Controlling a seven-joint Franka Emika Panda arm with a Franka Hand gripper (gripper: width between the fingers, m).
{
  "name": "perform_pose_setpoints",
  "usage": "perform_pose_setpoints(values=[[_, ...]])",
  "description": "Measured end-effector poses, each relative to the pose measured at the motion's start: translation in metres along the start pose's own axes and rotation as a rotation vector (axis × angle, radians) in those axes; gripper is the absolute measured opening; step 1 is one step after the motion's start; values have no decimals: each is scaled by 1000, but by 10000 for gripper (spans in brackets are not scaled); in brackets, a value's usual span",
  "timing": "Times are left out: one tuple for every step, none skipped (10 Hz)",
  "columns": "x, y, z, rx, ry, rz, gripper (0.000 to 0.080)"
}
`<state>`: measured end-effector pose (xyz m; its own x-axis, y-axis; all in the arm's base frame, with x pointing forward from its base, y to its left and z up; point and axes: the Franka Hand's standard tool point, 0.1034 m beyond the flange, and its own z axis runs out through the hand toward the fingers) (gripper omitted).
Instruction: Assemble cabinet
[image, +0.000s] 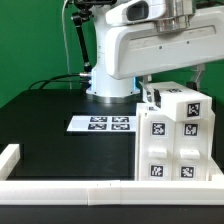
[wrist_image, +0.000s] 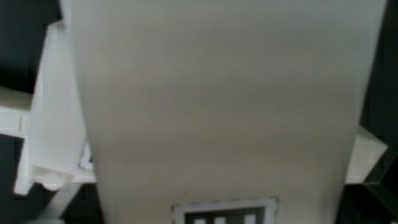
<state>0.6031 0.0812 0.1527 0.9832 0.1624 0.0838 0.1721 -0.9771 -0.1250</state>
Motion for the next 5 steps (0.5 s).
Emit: perform_pose_setpoints(values=[[2,-1,0,-2,12,144,557],[3,-2,1,-3,27,241,557],[5,-1,1,-5,45,262,557],[6,-1,1,-2,48,351,557],[6,-1,0,1,49,419,557]])
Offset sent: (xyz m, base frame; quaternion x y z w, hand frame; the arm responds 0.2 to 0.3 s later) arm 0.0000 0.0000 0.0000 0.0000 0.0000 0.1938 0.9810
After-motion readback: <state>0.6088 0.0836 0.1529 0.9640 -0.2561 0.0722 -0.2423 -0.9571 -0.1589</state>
